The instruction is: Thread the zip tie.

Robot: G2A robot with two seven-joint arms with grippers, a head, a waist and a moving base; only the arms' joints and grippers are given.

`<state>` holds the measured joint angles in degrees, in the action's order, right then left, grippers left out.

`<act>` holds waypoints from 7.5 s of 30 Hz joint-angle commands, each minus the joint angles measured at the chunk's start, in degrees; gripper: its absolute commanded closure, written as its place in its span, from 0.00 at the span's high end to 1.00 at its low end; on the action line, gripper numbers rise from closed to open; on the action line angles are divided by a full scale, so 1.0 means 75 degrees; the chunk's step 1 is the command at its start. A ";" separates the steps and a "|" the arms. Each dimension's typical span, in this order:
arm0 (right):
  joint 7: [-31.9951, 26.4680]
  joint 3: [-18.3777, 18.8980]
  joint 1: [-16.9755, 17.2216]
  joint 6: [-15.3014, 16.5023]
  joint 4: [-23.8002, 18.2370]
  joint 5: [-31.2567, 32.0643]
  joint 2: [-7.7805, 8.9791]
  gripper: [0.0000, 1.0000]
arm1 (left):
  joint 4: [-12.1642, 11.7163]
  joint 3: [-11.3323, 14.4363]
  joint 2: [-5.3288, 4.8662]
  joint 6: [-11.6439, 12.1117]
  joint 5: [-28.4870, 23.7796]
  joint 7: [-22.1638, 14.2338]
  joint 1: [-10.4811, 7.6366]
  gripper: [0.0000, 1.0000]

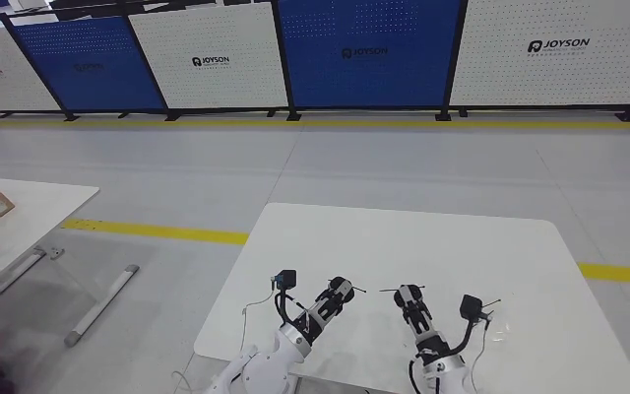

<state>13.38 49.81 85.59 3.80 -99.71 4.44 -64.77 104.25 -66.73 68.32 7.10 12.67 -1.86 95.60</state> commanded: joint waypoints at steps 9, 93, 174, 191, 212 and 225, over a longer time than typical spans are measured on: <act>-0.0685 0.0024 -0.0101 -0.0067 0.0186 -0.0104 -0.0100 0.00 | 0.0000 0.0000 0.0000 0.0000 0.0000 0.0000 0.0000 0.00; -0.0851 0.0460 0.0197 0.0002 0.0109 0.0044 -0.0539 0.00 | -0.0121 0.0010 0.0044 0.0107 -0.0980 -0.0116 -0.0057 0.00; -0.1252 0.0595 0.0067 -0.0201 0.0475 0.0469 -0.1105 0.00 | -0.0121 0.0010 0.0044 0.0107 -0.0980 -0.0116 -0.0057 0.00; -0.1178 0.0676 0.0171 0.0854 0.0681 0.0410 -0.1211 0.00 | -0.0266 0.0052 0.0113 0.0504 -0.2468 -0.0275 -0.0092 0.00; -0.1394 0.0644 0.0083 0.0481 0.0772 0.0362 -0.1260 0.00 | -0.0361 0.0125 0.0129 0.0489 -0.2374 -0.0245 -0.0181 0.00; -0.1607 0.0667 -0.0037 0.0511 0.0885 0.0192 -0.1354 0.00 | -0.0323 0.0048 0.0117 0.0504 -0.2355 -0.0274 -0.0162 0.00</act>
<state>1.12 54.62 85.12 7.27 -92.99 5.83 -74.92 101.77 -66.31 69.21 11.16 -5.52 -4.18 94.41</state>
